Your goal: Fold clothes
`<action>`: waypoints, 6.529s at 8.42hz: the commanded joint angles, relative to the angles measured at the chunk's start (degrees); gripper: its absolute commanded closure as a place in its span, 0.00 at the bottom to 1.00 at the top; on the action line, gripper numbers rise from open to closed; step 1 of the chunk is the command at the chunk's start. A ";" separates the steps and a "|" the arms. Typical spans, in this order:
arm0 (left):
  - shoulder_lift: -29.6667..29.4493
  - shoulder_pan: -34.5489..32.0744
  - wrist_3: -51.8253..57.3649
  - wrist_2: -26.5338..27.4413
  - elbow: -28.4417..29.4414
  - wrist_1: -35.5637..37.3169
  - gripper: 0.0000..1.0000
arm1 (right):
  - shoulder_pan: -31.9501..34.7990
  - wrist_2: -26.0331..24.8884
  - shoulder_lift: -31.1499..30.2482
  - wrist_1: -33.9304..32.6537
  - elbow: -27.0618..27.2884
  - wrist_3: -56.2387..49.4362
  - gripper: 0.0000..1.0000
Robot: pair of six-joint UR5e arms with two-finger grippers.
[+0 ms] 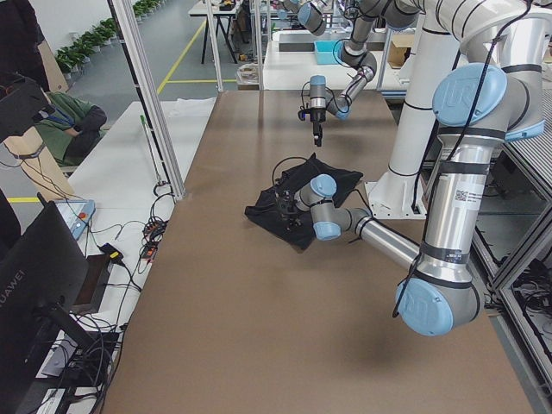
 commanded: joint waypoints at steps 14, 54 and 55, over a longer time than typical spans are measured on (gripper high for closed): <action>4.28 6.84 2.91 3.49 4.96 -4.46 0.00 | 0.25 -2.51 0.00 -0.93 0.06 -0.01 0.05; -48.10 -12.04 10.56 3.51 54.63 2.37 0.00 | 2.09 -2.42 0.00 -1.02 0.15 -4.47 0.05; -48.02 -13.53 11.34 0.88 53.05 3.09 0.00 | 2.96 -2.51 0.09 -2.24 0.15 -6.49 0.05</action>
